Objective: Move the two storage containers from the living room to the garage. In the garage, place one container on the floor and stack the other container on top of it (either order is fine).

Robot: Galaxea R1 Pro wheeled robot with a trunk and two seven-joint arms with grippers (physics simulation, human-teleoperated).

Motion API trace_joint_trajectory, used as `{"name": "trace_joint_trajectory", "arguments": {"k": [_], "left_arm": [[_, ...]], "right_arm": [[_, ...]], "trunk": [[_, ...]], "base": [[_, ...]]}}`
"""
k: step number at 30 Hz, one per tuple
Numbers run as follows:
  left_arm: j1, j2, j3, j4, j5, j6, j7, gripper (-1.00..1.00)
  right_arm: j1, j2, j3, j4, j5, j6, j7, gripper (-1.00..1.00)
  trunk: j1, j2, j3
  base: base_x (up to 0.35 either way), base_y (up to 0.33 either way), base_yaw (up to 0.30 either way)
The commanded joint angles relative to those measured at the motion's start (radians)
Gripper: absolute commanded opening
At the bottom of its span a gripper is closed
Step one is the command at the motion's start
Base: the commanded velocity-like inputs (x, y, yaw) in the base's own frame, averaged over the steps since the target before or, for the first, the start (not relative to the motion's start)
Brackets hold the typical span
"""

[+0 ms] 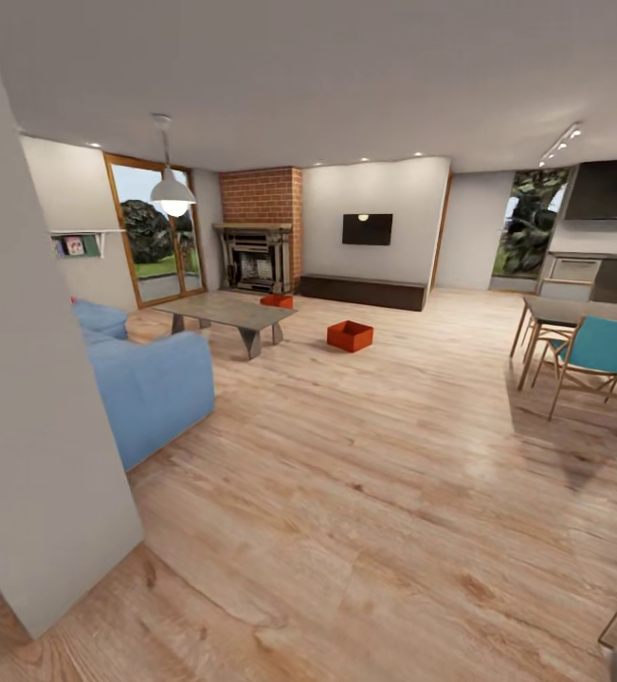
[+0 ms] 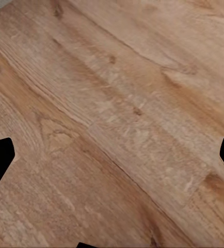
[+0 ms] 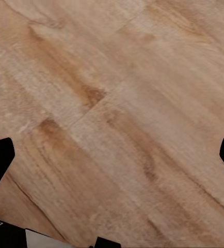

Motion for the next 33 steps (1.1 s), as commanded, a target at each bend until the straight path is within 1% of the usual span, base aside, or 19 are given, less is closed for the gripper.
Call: {"name": "trace_joint_trajectory", "arguments": {"k": [1,33], "left_arm": [[0.000,0.000,-0.004,0.000,0.007,-0.003,0.000,1.00],[0.000,0.000,-0.004,0.000,0.009,-0.003,0.000,1.00]], "right_arm": [[0.000,0.000,0.000,-0.002,0.000,-0.001,0.003,1.00],[0.000,0.000,0.002,-0.002,0.002,-0.001,0.003,1.00]], "trunk": [[0.001,0.000,-0.001],[0.001,0.000,-0.001]], "base": [[0.325,-0.067,0.000],[0.325,-0.071,0.000]]}}
